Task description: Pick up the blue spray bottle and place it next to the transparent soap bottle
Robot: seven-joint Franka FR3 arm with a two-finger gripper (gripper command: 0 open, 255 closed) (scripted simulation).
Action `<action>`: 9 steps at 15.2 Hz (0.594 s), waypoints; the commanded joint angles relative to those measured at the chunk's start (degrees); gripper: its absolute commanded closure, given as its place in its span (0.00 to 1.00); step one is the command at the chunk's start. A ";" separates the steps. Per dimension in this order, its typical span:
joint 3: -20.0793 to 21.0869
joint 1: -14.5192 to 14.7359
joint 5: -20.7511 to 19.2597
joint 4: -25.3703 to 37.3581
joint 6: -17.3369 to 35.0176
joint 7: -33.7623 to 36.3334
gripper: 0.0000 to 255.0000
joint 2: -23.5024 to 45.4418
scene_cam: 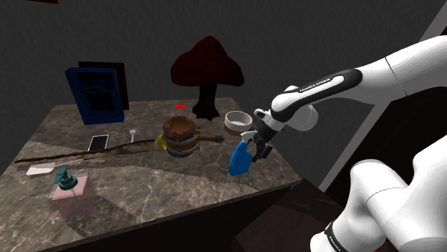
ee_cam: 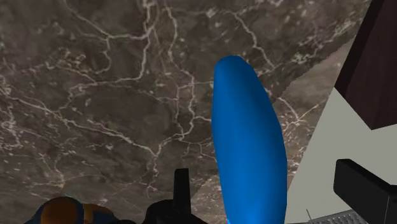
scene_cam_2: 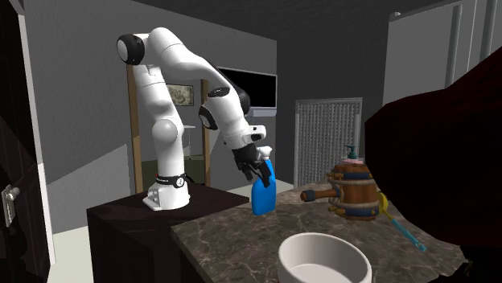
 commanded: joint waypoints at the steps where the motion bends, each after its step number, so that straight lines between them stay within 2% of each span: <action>1: -1.21 2.01 2.26 0.05 1.12 -1.56 0.00 1.42; 8: -1.20 1.98 2.24 0.05 1.10 -1.55 0.00 1.41; 9: -1.20 1.98 2.24 0.05 1.10 -1.55 1.00 1.41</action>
